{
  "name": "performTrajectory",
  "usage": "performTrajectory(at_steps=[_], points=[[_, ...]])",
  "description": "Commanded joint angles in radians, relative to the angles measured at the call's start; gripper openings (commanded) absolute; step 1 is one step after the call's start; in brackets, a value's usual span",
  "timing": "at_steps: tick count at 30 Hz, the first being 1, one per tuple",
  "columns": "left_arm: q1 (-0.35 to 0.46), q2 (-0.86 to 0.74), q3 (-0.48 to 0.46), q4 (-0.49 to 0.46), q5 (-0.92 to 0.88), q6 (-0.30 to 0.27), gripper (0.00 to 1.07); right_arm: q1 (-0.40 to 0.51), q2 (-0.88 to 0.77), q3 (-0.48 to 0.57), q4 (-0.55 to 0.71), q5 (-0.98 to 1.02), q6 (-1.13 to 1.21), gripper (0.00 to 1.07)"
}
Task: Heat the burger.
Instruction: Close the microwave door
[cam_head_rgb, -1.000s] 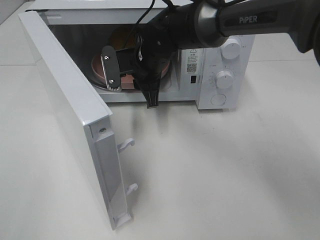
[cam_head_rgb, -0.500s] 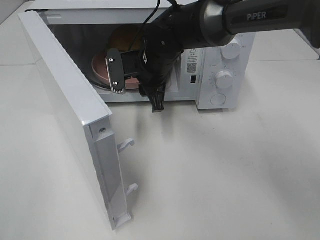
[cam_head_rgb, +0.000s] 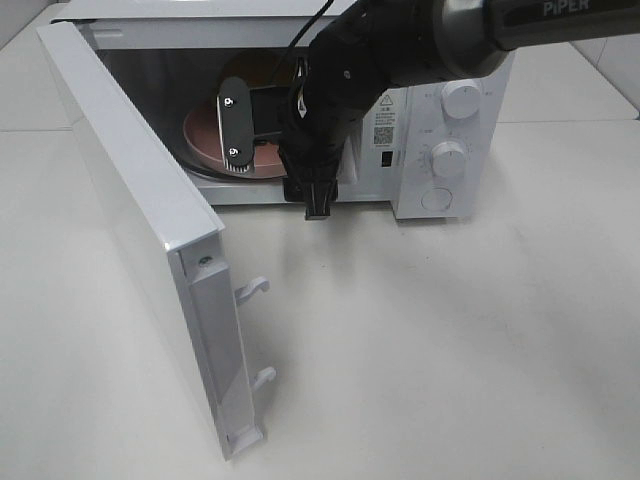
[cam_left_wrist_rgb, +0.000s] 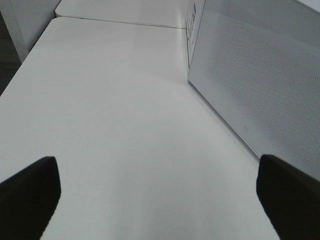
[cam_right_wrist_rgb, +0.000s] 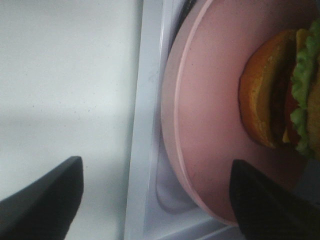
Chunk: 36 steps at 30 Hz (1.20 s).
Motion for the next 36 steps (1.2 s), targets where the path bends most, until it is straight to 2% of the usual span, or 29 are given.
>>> performTrajectory(at_steps=[1, 16, 21, 23, 33, 36], points=[[0.003, -0.018, 0.0, -0.002, 0.002, 0.0, 1.0, 0.004, -0.046, 0.052, -0.005, -0.011, 0.013, 0.82], [0.003, -0.018, 0.0, -0.002, 0.002, 0.0, 1.0, 0.002, -0.204, 0.268, -0.002, -0.081, 0.109, 0.78], [0.003, -0.018, 0.0, -0.002, 0.002, 0.0, 1.0, 0.002, -0.26, 0.323, -0.002, -0.081, 0.219, 0.77], [0.003, -0.018, 0.0, -0.002, 0.002, 0.0, 1.0, 0.002, -0.316, 0.371, -0.002, -0.081, 0.351, 0.76], [0.003, -0.018, 0.0, -0.002, 0.002, 0.0, 1.0, 0.002, -0.481, 0.512, -0.002, -0.08, 0.58, 0.76], [0.003, -0.018, 0.0, -0.002, 0.002, 0.0, 1.0, 0.002, -0.558, 0.566, -0.002, -0.065, 0.732, 0.76]])
